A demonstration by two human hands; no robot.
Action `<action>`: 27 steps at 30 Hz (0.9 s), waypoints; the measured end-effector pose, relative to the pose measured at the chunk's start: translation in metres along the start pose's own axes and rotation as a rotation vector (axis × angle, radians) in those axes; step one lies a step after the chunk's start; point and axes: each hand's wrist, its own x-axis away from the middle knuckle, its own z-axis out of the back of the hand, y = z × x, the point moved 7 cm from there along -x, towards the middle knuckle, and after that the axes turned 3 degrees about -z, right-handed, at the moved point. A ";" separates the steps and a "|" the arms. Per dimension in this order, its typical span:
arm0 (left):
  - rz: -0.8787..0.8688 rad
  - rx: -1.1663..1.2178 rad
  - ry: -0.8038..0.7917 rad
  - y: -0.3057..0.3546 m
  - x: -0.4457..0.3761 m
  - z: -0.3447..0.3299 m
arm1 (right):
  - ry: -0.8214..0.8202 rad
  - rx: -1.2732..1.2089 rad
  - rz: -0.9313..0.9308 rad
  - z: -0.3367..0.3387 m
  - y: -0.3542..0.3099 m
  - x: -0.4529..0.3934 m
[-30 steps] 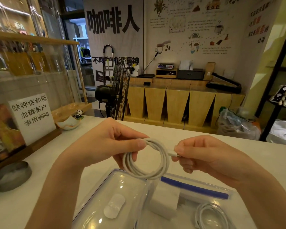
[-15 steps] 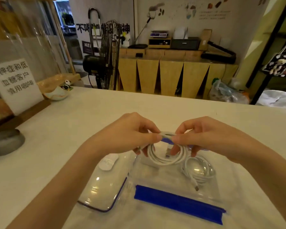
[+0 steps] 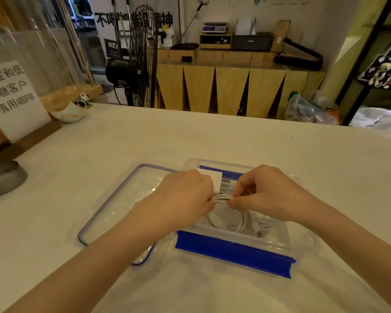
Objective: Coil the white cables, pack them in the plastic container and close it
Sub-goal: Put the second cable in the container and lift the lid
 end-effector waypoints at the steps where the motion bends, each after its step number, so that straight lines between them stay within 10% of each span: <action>1: -0.006 -0.031 -0.018 0.003 0.000 -0.002 | 0.010 0.022 0.006 0.000 0.000 -0.001; 18: -0.005 0.282 0.166 -0.024 0.024 0.027 | -0.043 0.069 0.116 0.032 -0.041 -0.021; 27: 0.366 0.338 0.344 -0.125 0.083 -0.005 | -0.085 0.123 0.352 -0.007 -0.110 -0.093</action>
